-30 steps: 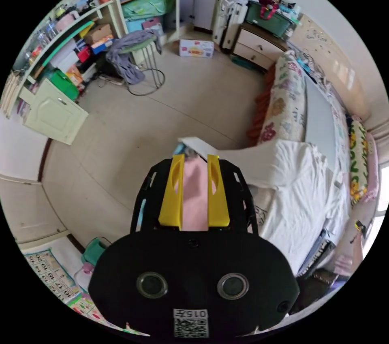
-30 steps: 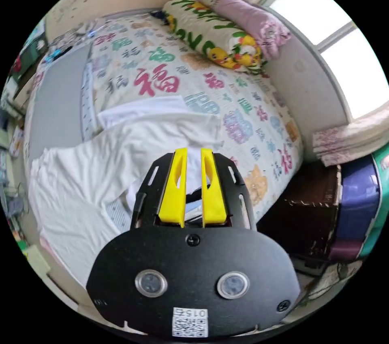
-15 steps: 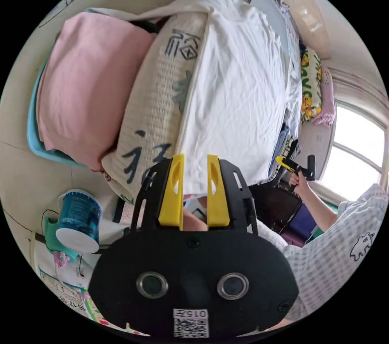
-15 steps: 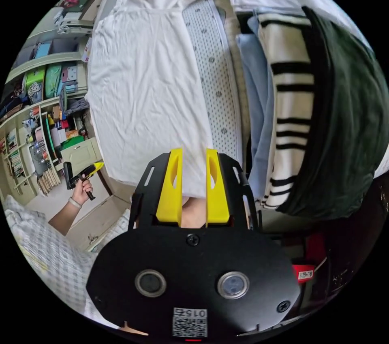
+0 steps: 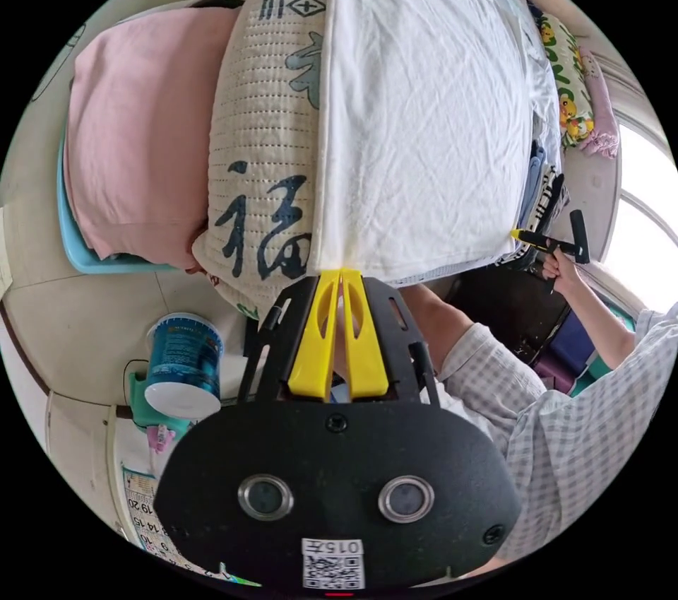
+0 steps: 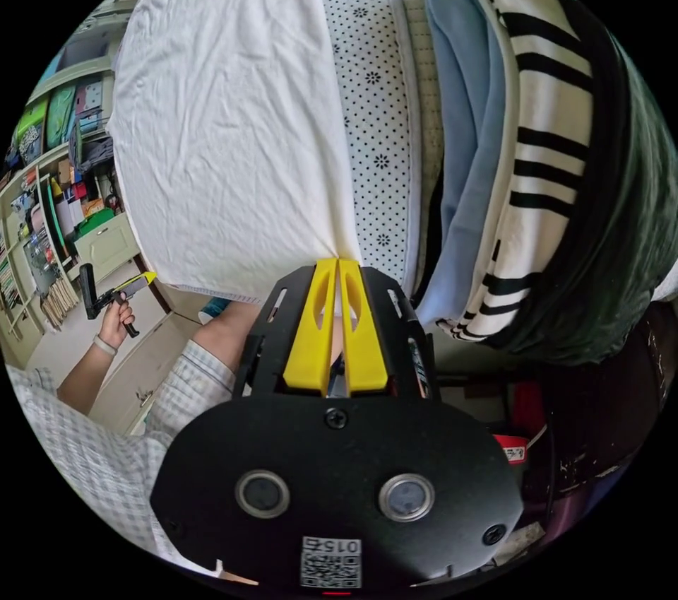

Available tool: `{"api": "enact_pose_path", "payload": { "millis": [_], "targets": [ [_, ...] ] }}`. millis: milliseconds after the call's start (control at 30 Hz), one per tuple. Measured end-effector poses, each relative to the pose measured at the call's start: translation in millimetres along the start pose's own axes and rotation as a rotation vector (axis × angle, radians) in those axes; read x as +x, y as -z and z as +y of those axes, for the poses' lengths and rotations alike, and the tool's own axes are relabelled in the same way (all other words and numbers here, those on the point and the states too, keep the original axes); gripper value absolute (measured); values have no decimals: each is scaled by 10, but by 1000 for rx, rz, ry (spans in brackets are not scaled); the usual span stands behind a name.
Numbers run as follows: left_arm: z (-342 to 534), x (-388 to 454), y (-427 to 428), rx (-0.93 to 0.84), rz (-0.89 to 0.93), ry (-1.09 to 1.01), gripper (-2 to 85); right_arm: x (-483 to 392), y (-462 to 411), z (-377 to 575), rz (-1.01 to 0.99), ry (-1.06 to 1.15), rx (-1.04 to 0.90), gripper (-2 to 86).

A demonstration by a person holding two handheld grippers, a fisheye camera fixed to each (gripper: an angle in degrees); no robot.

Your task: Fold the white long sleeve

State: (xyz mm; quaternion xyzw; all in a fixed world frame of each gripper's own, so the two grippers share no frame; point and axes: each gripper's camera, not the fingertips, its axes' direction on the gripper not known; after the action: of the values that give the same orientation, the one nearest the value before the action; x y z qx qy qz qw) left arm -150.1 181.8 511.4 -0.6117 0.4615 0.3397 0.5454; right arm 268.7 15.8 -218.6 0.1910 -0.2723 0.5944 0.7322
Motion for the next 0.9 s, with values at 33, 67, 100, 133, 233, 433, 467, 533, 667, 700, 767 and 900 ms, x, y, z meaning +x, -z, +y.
{"api": "enact_pose_path", "payload": {
  "millis": [33, 67, 100, 133, 233, 433, 467, 533, 667, 700, 767, 900],
  "targets": [
    [-6, 20, 6, 2, -1, 4, -7, 8, 20, 4, -1, 0, -5, 6],
    [-19, 63, 22, -3, -4, 6, -6, 21, 71, 24, -7, 9, -12, 18],
    [-33, 108, 58, -7, -9, -3, -6, 35, 139, 61, -7, 30, -18, 35],
    [-40, 130, 86, -7, -18, -10, -5, 45, 180, 83, 0, 39, -19, 39],
    [-122, 210, 395, 52, -125, -25, 3, 163, 526, 192, 60, 19, 60, 51],
    [-945, 766, 1436, 421, -322, -191, 39, -57, 1523, -112, 156, 140, 438, 50],
    [-1210, 911, 1578, 471, -315, -235, 42, -215, 1692, -290, 163, 200, 499, 48],
    [-1627, 1119, 1743, 520, -289, -282, 43, -474, 1916, -604, 151, 284, 567, 53],
    [-2509, 1589, 1960, 552, -268, -342, 32, -1024, 2303, -1405, 122, 363, 635, 47],
    [-2718, 1712, 1979, 543, -268, -352, 25, -1154, 2356, -1618, 136, 368, 630, 44],
    [-2992, 1864, 1975, 522, -280, -350, 11, -1319, 2396, -1904, 173, 362, 616, 42],
    [-3440, 2026, 1834, 480, -297, -298, -4, -1474, 2377, -2424, 246, 285, 562, 20]
  ]
}}
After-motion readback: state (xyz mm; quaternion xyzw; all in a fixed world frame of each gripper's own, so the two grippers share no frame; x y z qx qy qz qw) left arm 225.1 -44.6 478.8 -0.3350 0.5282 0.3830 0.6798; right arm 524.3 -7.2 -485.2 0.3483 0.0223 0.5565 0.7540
